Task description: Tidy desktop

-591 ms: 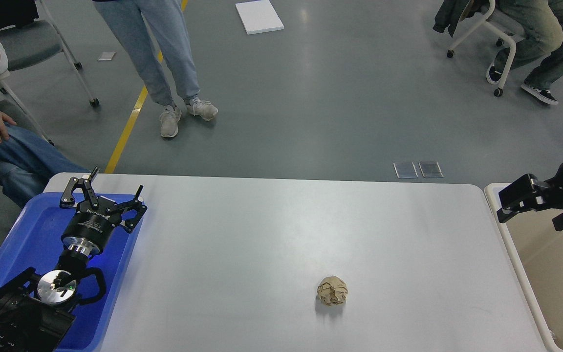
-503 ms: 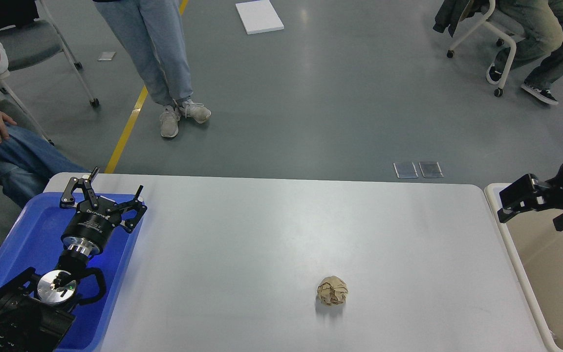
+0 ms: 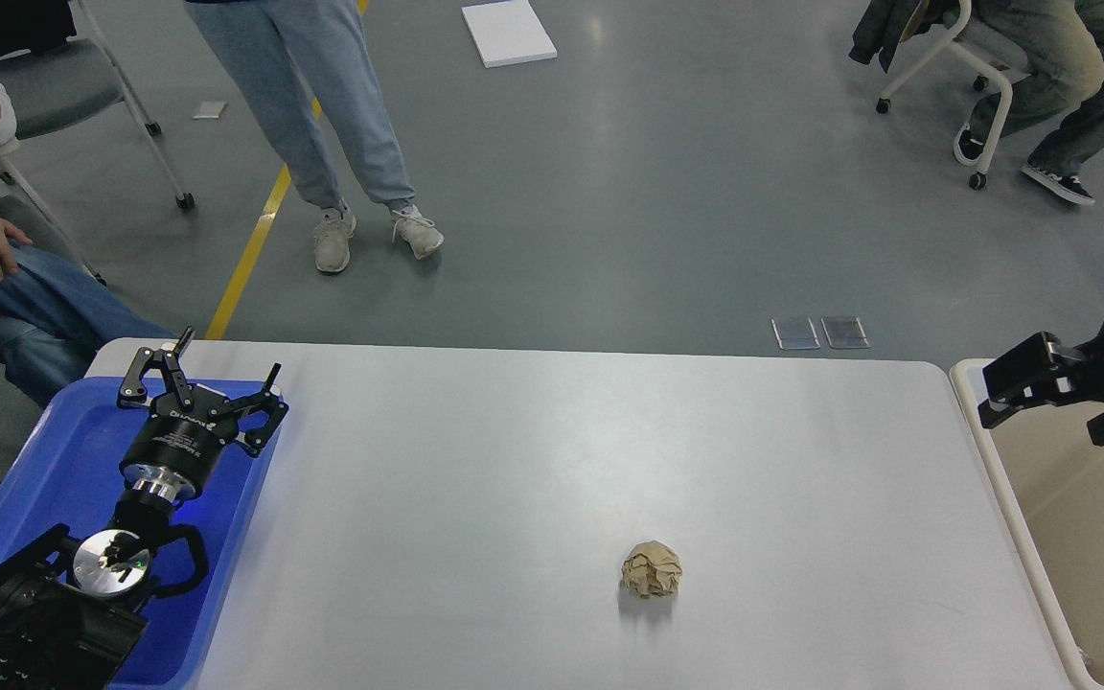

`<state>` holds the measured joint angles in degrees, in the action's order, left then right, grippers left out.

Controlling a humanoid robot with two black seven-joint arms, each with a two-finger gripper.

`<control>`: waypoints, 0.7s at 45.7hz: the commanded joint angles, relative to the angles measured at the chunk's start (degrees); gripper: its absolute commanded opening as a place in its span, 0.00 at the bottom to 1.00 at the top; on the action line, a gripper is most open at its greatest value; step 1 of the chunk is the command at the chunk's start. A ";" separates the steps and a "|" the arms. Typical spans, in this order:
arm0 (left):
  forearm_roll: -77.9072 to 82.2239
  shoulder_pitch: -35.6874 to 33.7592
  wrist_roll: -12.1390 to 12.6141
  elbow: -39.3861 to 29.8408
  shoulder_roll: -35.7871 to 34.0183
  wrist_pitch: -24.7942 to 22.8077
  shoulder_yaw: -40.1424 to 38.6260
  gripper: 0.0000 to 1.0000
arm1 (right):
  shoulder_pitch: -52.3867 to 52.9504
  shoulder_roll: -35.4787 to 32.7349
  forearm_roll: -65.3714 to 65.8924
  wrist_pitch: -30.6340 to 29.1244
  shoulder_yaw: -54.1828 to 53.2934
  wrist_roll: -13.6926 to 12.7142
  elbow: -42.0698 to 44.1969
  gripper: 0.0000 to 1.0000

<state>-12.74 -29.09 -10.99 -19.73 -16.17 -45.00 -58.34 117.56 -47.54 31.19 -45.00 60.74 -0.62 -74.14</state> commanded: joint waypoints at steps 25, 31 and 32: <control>0.00 0.00 0.00 -0.04 0.00 0.00 -0.02 1.00 | -0.84 0.43 0.18 0.00 -2.29 0.00 0.40 1.00; 0.00 0.00 0.00 -0.04 0.00 0.00 -0.02 1.00 | -1.19 1.31 0.27 0.00 -2.38 0.00 0.48 1.00; 0.00 0.00 0.00 0.04 0.00 0.00 0.06 1.00 | -1.28 1.74 0.27 0.00 -2.38 0.00 0.57 1.00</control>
<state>-12.74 -29.09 -10.99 -19.76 -16.17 -45.00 -58.36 116.80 -47.16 31.40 -45.00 58.60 -0.62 -73.77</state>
